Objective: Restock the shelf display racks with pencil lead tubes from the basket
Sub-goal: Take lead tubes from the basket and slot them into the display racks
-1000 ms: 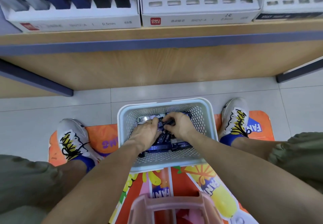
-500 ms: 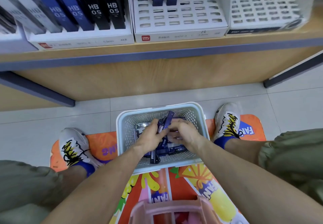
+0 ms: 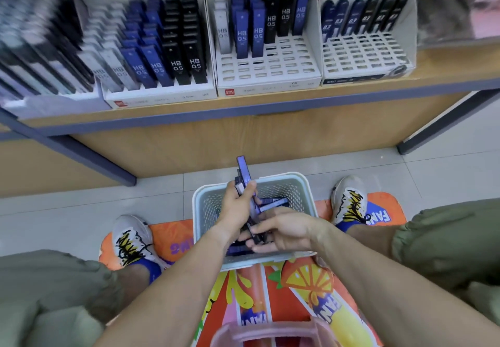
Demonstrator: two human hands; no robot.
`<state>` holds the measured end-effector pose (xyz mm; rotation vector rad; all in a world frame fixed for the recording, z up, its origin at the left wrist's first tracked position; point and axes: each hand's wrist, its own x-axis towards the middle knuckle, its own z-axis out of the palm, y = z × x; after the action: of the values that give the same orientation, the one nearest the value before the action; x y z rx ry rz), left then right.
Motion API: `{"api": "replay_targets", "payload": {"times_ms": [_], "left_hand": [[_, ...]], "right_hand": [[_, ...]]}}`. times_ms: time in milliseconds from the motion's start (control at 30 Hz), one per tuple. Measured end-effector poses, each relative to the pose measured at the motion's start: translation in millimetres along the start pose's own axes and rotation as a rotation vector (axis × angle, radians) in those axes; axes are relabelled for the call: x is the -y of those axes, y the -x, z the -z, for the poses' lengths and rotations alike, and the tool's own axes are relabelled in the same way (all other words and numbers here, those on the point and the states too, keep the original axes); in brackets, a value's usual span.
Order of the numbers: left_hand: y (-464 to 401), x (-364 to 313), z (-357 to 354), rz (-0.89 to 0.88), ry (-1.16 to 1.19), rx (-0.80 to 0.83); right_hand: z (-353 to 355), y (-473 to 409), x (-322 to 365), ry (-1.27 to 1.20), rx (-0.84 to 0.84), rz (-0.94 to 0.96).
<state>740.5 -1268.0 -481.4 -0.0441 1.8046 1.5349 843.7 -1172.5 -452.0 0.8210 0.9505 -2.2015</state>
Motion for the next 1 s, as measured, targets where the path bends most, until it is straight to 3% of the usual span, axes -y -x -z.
{"api": "replay_targets", "payload": {"times_ms": [167,300,400,500,600,733,867,1000], "left_hand": [[7,-8,5,0.152,0.224,-0.087],[11,-5,6,0.208,0.329,-0.101],[11,0,8,0.253,0.401,-0.131],[6,0,13,0.302,0.453,-0.179],[-3,3,22,0.325,0.447,-0.222],[-6,5,28,0.333,0.523,-0.210],[-1,6,28,0.287,0.462,-0.100],[12,-1,24,0.198,0.378,0.050]], "right_hand": [[-12,1,8,0.132,-0.123,0.052],[-17,1,-1,0.437,-0.222,0.093],[-18,1,-3,0.651,-0.249,0.127],[-14,3,-1,0.705,-0.238,0.081],[-5,6,0,0.673,-0.226,0.003],[18,11,-1,0.453,-0.262,-0.066],[34,20,7,0.262,-0.322,0.082],[24,22,20,0.094,-0.262,0.305]]}}
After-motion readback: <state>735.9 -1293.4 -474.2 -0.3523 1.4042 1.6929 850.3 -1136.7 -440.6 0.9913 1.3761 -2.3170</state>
